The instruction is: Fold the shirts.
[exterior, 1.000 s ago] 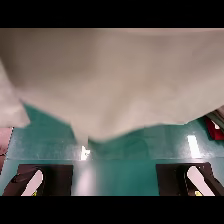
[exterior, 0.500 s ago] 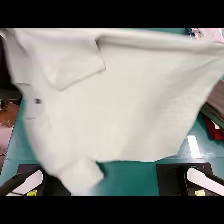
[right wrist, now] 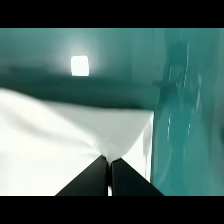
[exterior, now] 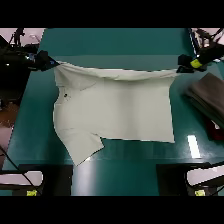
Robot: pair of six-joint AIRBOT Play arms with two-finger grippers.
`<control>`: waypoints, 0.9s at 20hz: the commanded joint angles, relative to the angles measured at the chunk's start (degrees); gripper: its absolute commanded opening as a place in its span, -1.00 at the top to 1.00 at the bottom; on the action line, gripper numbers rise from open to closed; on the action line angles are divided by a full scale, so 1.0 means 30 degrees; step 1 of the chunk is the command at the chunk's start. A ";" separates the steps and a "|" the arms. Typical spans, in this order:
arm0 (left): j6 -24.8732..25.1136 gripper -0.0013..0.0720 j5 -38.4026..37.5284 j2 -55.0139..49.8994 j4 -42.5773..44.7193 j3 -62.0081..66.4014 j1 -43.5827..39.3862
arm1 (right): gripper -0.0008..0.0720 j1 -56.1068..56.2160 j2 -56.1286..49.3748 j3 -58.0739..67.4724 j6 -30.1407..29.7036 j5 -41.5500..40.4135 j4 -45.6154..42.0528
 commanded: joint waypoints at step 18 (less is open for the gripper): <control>0.2812 0.90 -0.3060 -0.0874 0.8488 -0.1457 -0.0160 | 0.94 0.2550 -0.0911 -0.1705 0.0568 0.1013 -0.2339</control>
